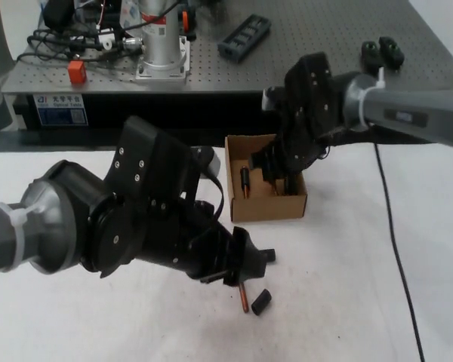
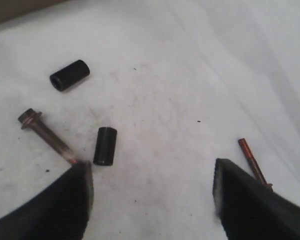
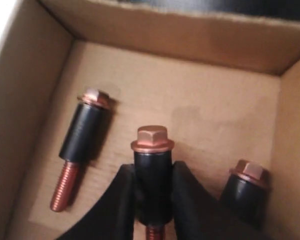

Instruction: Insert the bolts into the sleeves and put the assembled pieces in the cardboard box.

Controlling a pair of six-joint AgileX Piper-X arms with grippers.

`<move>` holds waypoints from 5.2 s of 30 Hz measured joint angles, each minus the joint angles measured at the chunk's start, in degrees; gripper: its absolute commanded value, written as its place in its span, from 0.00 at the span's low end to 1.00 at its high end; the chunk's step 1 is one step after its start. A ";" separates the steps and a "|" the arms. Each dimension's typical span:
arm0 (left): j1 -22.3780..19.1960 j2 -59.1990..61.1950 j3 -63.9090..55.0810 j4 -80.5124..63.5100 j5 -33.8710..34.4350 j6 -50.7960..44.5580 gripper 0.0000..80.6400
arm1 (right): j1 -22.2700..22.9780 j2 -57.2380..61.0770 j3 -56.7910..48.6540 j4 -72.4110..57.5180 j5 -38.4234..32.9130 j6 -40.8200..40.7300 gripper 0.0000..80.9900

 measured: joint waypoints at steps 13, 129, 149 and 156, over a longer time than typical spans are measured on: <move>0.00 0.00 0.00 10.11 -8.89 0.06 0.61 | 1.06 -15.44 2.66 11.54 -6.73 -9.69 0.39; -1.52 1.56 -4.40 -26.57 7.96 -17.06 0.01 | 5.03 -58.30 71.81 -56.43 -24.75 23.98 0.04; -1.52 1.70 -4.40 -18.88 9.24 -13.30 0.55 | -5.46 -47.04 55.89 -42.45 -10.42 12.66 0.04; -3.15 2.07 -4.40 -4.18 7.64 0.01 0.55 | -5.53 -27.16 29.10 -23.80 -9.74 3.91 0.04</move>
